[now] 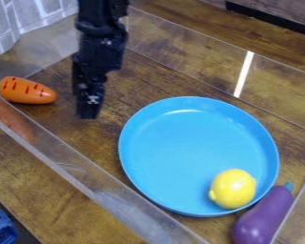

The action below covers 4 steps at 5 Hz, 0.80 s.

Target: Put the carrot on the blue tray

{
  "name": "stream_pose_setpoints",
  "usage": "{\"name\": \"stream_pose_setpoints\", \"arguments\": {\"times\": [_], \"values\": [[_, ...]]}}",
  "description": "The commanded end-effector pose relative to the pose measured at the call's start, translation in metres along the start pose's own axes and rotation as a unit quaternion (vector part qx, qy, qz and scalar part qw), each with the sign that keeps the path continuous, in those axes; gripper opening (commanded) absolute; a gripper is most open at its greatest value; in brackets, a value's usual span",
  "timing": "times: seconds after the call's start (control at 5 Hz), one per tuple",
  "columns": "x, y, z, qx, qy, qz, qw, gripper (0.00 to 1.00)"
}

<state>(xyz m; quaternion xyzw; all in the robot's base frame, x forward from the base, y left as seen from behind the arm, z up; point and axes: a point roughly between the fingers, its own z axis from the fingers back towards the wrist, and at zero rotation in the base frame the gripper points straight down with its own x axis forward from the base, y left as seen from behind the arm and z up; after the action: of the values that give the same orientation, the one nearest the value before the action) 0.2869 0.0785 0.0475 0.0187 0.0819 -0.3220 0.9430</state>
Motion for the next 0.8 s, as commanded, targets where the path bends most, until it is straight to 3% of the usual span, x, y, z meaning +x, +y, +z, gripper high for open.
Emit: {"name": "stream_pose_setpoints", "arguments": {"times": [0.0,0.2,0.6], "values": [[-0.025,0.029,0.012,0.027,-0.007,0.005,0.9996,1.00],[-0.042,0.044,0.010,0.038,-0.004,0.010,0.9992,1.00],[-0.041,0.050,-0.003,0.046,-0.001,0.018,0.9988,1.00]]}}
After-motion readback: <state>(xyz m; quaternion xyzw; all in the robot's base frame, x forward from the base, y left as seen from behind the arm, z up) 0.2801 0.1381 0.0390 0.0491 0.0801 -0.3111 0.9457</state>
